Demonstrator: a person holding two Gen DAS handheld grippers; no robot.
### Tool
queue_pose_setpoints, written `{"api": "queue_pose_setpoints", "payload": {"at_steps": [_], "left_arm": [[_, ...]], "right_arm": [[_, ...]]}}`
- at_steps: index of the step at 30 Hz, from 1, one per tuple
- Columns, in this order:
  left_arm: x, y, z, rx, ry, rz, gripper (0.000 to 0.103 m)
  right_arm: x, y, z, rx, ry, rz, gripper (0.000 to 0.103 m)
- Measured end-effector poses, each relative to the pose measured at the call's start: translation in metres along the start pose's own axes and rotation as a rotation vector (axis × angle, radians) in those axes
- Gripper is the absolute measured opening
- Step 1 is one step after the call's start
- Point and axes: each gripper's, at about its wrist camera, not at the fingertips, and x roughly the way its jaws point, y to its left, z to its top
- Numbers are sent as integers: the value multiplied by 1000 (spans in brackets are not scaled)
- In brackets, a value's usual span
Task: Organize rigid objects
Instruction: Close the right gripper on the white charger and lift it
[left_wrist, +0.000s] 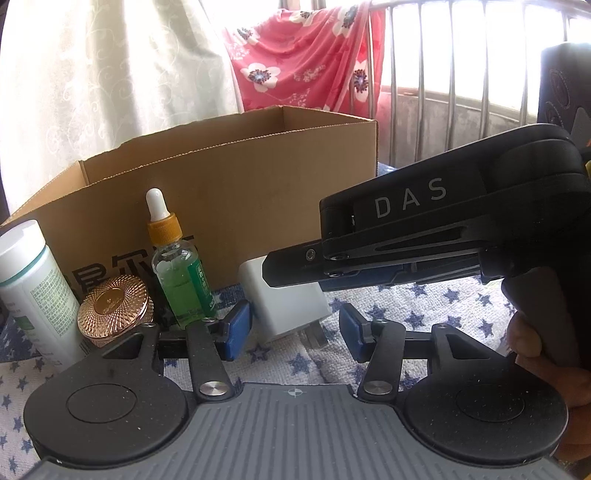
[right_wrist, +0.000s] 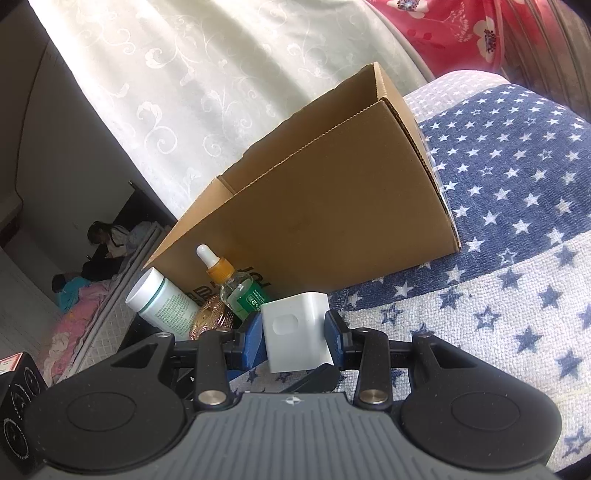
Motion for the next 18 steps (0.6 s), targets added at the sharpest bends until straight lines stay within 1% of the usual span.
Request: {"api": "queue_pose_setpoints", "payload": {"at_steps": [4, 6, 11, 18], "left_arm": [[-1, 5, 1, -17, 5, -18, 53], [1, 7, 0, -20, 6, -27, 53], [6, 9, -3, -17, 21, -40, 62], [16, 6, -3, -16, 26, -31, 62]], "right_arm": [[-1, 3, 0, -6, 1, 9, 41], [1, -1, 1, 12, 6, 18, 41], [10, -14, 2, 83, 39, 37, 42], [20, -23, 2, 126, 51, 46, 42]]}}
